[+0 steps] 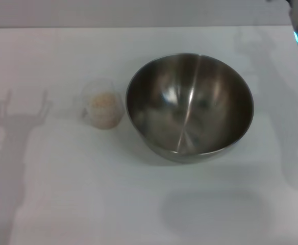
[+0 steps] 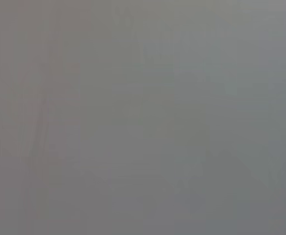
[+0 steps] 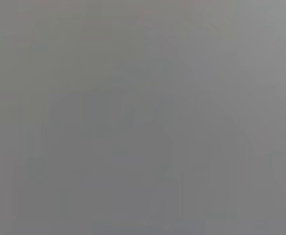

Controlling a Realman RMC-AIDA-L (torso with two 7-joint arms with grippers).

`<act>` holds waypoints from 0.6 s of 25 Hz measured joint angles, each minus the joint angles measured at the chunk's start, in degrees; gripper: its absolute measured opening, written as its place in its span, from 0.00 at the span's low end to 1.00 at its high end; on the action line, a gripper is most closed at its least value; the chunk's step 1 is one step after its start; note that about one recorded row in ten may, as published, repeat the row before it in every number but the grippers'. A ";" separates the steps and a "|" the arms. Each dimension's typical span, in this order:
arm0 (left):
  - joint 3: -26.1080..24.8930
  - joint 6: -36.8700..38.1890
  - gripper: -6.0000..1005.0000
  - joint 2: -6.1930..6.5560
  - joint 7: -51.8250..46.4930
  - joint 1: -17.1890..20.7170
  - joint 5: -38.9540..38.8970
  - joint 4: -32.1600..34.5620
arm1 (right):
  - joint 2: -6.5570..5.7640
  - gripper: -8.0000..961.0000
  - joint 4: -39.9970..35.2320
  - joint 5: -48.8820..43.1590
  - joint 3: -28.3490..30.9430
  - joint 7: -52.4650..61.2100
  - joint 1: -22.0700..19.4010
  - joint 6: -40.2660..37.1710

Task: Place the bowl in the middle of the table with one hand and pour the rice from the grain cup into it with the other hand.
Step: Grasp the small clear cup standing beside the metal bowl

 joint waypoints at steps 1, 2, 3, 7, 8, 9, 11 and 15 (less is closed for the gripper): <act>0.76 -0.39 0.86 -0.01 0.13 0.31 0.00 -0.14 | -0.03 0.46 2.68 -0.15 -0.66 3.20 0.41 -3.85; 1.55 -0.84 0.86 -0.04 0.26 0.71 0.02 -0.29 | -0.14 0.46 7.22 -0.31 -1.46 7.81 1.21 -9.90; 3.56 -1.81 0.86 -0.05 0.35 1.52 -0.04 -0.81 | -0.27 0.46 14.68 -0.39 -2.18 15.13 2.96 -17.68; 5.60 -5.06 0.86 -0.06 2.39 3.52 -0.24 -3.34 | -0.33 0.46 23.14 -0.32 -1.99 21.39 5.43 -22.97; 5.62 -7.56 0.86 -0.06 6.09 4.93 -0.32 -6.03 | -0.38 0.46 26.12 0.01 -1.63 22.44 6.28 -22.99; 5.62 -7.56 0.86 -0.06 6.09 4.93 -0.32 -6.03 | -0.38 0.46 26.12 0.01 -1.63 22.44 6.28 -22.99; 5.65 -12.21 0.86 -0.06 12.95 6.87 -0.43 -10.66 | -0.47 0.46 28.47 0.17 -1.55 22.82 6.77 -22.84; 5.67 -16.93 0.86 -0.11 17.31 8.08 -0.54 -14.10 | -0.60 0.46 29.31 0.16 -1.23 22.78 7.01 -22.50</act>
